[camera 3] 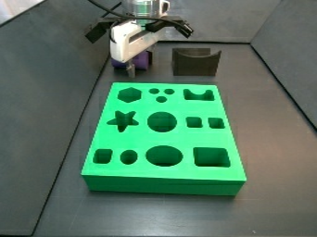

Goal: Pick up the round object. Move up. Place the round object on the fixture. Regrasp the round object. Move to above the board. Insert the round object.
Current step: Pick up the round object.

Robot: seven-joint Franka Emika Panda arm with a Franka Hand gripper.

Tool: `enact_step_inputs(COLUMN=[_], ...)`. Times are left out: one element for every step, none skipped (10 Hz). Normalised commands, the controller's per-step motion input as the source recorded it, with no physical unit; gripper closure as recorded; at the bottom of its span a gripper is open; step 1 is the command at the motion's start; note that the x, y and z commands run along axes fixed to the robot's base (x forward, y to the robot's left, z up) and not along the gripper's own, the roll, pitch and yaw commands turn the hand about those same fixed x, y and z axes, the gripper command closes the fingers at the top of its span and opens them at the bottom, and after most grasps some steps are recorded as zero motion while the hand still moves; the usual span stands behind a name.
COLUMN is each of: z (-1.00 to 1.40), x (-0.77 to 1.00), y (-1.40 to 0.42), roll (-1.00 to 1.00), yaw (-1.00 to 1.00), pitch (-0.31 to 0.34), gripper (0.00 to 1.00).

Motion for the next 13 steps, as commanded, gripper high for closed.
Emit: enact_step_inputs(z=[0.00, -0.09, -0.07, 0.00, 0.00, 0.00, 0.00, 0.00, 0.00, 0.00, 0.00, 0.00, 0.00], x=[0.00, -0.13, -0.20, 0.00, 0.00, 0.00, 0.00, 0.00, 0.00, 0.00, 0.00, 0.00, 0.00], y=[0.08, 0.16, 0.21, 0.00, 0.00, 0.00, 0.00, 0.00, 0.00, 0.00, 0.00, 0.00, 0.00], roll=[0.00, -0.07, -0.13, 0.00, 0.00, 0.00, 0.00, 0.00, 0.00, 0.00, 0.00, 0.00, 0.00], yaw=[0.04, 0.92, 0.69, 0.00, 0.00, 0.00, 0.00, 0.00, 0.00, 0.00, 0.00, 0.00, 0.00], pitch=[0.000, 0.000, -0.130, 0.000, 0.000, 0.000, 0.000, 0.000, 0.000, 0.000, 0.000, 0.000, 0.000], gripper=[0.00, 0.00, 0.00, 0.00, 1.00, 1.00, 1.00, 1.00, 1.00, 1.00, 1.00, 1.00, 1.00])
